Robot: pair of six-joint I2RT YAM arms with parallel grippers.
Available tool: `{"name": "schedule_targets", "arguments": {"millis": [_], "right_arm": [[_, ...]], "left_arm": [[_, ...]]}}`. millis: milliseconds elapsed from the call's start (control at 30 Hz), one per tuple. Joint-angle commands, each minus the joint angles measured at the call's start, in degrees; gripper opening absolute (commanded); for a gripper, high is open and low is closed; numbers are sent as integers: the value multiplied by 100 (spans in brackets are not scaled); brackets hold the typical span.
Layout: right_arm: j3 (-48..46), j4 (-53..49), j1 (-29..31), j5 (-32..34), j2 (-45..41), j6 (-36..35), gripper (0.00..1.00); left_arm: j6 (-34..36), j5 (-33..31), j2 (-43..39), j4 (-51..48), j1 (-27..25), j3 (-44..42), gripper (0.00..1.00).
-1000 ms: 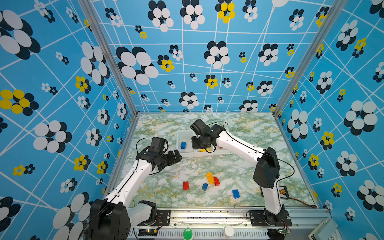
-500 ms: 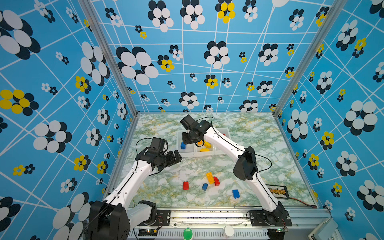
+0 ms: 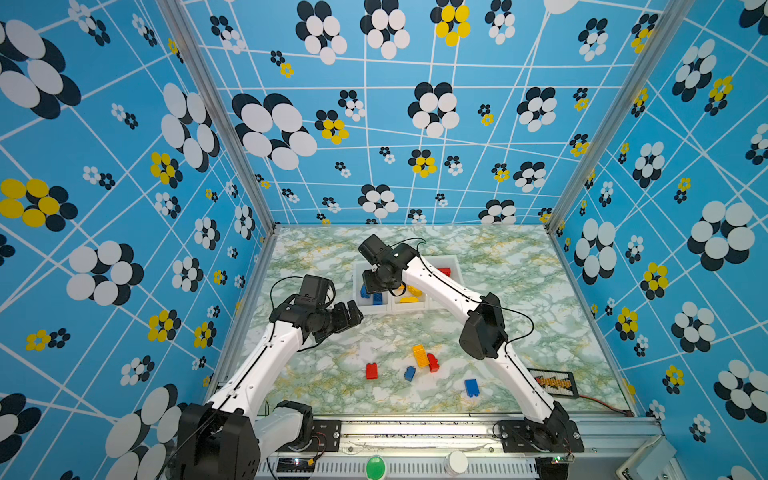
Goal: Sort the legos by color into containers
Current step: 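Carry the blue brick with the right gripper over the compartment nearest the left arm, then release the blue brick into that compartment and raise the right gripper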
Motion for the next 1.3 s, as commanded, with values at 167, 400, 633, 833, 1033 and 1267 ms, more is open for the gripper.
{"name": "schedule_targets", "arguments": {"millis": [167,400,633,833,1033,1267], "right_arm": [[163,-103,17,112,-72,-28,63],[39,-166,16,40,-415,-28,64],[-544,-187,15,5,-1111,-37,66],[-1831,203,15,-170,-1996,21,77],[-3729,884,-100,-494,-3214,261,85],[-5741,1344,-373,-733,-4518,462,88]], "left_arm": [[23,28,16,-156,54,61,99],[63,28,56,-190,-77,70,99],[18,-135,88,-321,-449,87,99],[-197,-427,99,-466,-879,52,99],[-629,-719,10,-661,-1336,-68,99],[-1377,-1174,-111,-983,-2150,-254,99]]}}
